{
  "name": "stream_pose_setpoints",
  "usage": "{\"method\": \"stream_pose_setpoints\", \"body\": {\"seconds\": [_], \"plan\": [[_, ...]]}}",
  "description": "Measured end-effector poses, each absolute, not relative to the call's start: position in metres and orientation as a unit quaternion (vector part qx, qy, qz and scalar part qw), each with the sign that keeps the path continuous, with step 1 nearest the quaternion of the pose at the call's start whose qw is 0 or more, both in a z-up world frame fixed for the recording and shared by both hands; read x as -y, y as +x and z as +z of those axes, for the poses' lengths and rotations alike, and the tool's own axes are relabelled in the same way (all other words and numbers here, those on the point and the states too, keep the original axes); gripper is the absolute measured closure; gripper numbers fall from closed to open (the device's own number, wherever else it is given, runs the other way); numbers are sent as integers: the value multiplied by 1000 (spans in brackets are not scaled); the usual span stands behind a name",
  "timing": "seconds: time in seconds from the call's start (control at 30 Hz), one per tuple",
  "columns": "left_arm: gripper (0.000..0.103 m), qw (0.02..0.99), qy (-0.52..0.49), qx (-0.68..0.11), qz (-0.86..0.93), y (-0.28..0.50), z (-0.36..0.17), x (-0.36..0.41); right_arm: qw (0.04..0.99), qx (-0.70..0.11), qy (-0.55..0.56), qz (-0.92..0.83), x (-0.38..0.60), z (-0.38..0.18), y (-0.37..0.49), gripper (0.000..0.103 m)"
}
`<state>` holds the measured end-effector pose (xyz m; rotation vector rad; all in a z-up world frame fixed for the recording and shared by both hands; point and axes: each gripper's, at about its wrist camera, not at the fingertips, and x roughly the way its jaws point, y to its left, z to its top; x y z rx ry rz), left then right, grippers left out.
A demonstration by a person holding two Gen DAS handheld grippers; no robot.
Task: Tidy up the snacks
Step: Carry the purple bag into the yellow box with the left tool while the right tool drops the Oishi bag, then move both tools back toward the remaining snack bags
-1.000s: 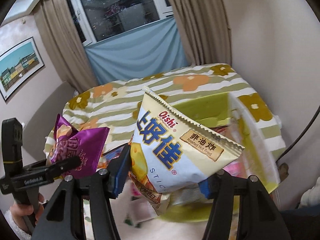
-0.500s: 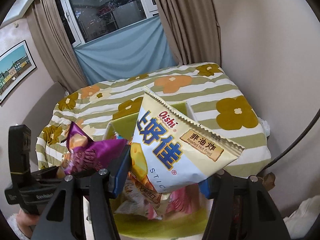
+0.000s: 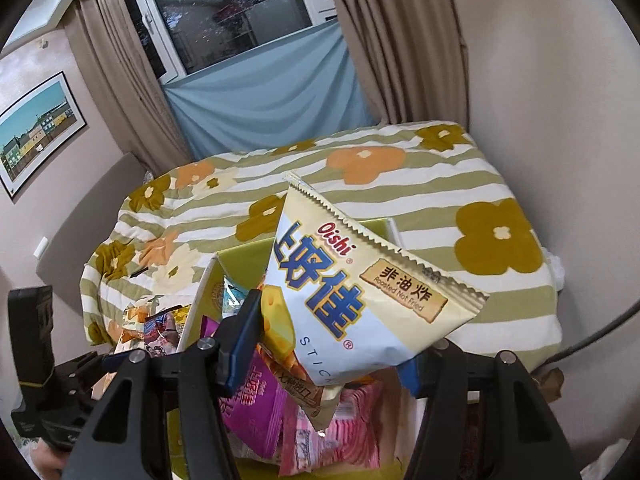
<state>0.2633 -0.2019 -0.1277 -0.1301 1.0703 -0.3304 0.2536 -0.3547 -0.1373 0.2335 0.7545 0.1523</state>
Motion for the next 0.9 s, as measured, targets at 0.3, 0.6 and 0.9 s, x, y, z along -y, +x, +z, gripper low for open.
{"method": "stream_pose_setpoints", "body": {"seconds": [0.3, 0.6, 0.9], "plan": [[1, 848, -65, -508, -133, 265, -124, 189, 917, -377, 86, 96, 343, -142, 290, 46], [1, 849, -82, -506, -127, 253, -127, 183, 924, -358, 100, 90, 346, -151, 278, 11], [1, 856, -73, -496, -131, 234, -116, 183, 925, -353, 103, 94, 344, -145, 253, 11]]}}
